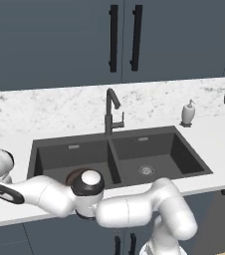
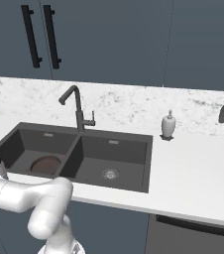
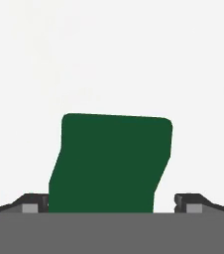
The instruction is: Pick the pan and sponge and place them into the sink. Then turn on the water.
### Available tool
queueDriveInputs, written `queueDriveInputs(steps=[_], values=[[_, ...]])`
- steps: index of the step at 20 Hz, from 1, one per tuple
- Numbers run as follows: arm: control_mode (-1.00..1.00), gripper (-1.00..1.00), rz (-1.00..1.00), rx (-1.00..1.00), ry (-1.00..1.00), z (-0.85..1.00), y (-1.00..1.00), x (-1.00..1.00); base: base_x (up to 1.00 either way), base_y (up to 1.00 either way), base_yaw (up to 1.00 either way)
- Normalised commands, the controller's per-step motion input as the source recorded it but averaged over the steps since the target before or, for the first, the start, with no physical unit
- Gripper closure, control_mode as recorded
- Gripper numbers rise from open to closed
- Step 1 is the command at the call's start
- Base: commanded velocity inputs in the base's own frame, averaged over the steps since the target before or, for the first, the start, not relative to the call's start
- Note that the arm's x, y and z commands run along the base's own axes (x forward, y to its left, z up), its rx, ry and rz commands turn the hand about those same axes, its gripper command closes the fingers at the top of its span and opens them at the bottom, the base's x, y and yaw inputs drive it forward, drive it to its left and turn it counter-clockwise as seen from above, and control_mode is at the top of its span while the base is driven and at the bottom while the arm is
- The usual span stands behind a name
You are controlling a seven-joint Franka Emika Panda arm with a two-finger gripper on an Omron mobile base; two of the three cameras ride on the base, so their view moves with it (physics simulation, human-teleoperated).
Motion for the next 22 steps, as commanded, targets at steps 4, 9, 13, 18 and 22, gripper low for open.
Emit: queueDriveInputs(steps=[4,9,13,18,22], values=[[-1.00,-1.00,-0.01,-0.10,0.02,-0.43,0.00,0.00,0.00,0.00,0.00],[-1.00,-1.00,-0.01,-0.10,0.01,-0.46,0.04,-0.01,0.00,0.00,0.00],[-1.00,1.00,-0.05,-0.03,0.00,-0.48,0.00,-0.22,0.00,0.00,0.00],[-1.00,1.00,-0.10,0.00,0.00,-0.40,-0.13,-0.34,0.00,0.00,0.00],[-1.00,1.00,-0.08,0.00,-0.01,-0.20,-0.28,-0.28,0.00,0.00,0.00]])
